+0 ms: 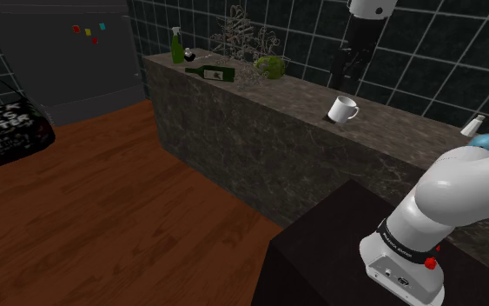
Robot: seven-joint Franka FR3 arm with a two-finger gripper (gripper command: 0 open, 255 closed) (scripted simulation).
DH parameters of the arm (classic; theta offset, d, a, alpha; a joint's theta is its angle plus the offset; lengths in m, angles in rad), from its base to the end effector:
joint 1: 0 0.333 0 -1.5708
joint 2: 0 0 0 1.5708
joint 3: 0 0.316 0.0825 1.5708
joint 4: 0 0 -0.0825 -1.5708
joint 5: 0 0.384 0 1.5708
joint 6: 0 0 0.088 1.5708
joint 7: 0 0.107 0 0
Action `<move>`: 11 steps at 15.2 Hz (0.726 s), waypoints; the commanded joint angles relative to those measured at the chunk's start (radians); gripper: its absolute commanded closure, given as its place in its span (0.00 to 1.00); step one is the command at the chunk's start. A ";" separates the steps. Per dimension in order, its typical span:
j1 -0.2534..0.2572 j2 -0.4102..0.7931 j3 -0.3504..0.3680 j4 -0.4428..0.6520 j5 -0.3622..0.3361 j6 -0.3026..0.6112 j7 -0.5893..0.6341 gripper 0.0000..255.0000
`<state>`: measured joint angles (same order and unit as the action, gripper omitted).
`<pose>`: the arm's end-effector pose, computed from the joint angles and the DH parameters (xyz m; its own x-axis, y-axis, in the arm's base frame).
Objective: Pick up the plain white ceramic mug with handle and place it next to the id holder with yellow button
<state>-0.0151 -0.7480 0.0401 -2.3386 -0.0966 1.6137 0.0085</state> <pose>0.3217 0.0017 0.5912 0.9997 0.0106 0.0234 0.0076 -0.9923 0.1233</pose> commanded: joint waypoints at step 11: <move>-0.055 0.150 -0.219 -0.024 -0.102 0.186 -0.253 0.00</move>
<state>-0.0653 -0.6248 -0.1547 -2.3696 -0.1901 1.7781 -0.2155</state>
